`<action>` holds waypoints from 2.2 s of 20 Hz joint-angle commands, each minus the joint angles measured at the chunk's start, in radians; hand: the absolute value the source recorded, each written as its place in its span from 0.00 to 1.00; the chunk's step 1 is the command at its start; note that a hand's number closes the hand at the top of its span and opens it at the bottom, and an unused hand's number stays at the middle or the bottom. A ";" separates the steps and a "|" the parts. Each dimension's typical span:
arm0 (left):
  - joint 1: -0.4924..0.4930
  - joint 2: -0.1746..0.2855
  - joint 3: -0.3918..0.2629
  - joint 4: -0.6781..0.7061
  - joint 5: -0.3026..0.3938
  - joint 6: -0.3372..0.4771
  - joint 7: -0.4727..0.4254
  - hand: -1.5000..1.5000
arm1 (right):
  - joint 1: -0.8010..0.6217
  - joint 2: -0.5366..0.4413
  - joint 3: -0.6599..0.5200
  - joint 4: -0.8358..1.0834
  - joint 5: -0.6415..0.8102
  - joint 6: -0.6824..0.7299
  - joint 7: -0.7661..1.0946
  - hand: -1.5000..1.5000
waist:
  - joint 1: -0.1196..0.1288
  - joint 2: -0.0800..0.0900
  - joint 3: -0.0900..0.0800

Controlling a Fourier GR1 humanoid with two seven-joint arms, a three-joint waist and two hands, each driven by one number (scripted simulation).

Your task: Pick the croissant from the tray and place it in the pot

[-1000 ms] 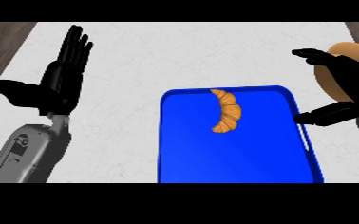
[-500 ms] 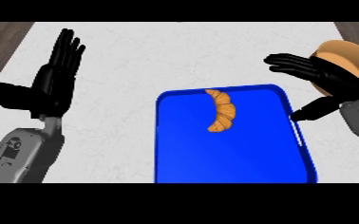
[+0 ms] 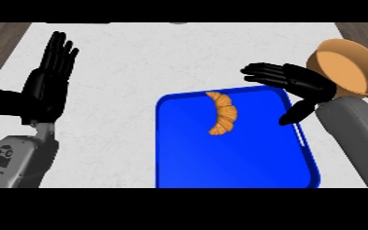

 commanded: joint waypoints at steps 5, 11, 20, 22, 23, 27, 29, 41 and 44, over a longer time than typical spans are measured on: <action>0.021 -0.044 0.027 0.008 -0.046 -0.033 -0.025 0.50 | -0.060 0.105 0.006 0.156 0.129 0.008 -0.044 0.00 | -0.001 0.001 0.000; -0.036 -0.050 0.042 -0.010 -0.065 -0.034 0.064 0.50 | -0.050 0.169 -0.014 0.080 0.138 0.016 -0.008 0.00 | -0.007 -0.002 0.000; 0.027 -0.118 0.041 -0.055 -0.148 -0.017 0.035 0.50 | 0.010 0.235 -0.047 0.142 0.276 -0.126 0.012 0.00 | -0.004 -0.001 0.000; 0.027 -0.111 0.073 -0.019 -0.119 -0.064 0.023 0.50 | 0.047 0.292 -0.026 0.082 0.306 -0.148 0.087 0.00 | -0.007 -0.002 0.000; -0.020 -0.092 0.106 0.000 -0.106 -0.088 0.055 0.50 | 0.003 0.269 -0.066 0.182 0.315 -0.148 0.012 0.00 | -0.005 0.000 0.000; 0.038 -0.163 0.062 -0.047 -0.165 -0.052 0.021 0.50 | -0.011 0.316 -0.073 0.142 0.342 -0.100 0.078 0.00 | -0.005 -0.001 0.000; 0.031 -0.144 0.079 -0.038 -0.158 -0.073 0.046 0.50 | 0.016 0.367 -0.053 0.194 0.387 -0.187 0.072 0.00 | -0.004 -0.001 0.000; 0.005 -0.120 0.138 -0.019 -0.140 -0.136 0.055 0.50 | -0.023 0.436 -0.017 0.244 0.473 -0.212 -0.054 1.00 | -0.007 -0.001 0.000; -0.025 -0.128 0.141 -0.041 -0.147 -0.107 0.097 0.50 | -0.010 0.447 -0.048 0.278 0.466 -0.299 -0.113 1.00 | -0.004 0.000 0.000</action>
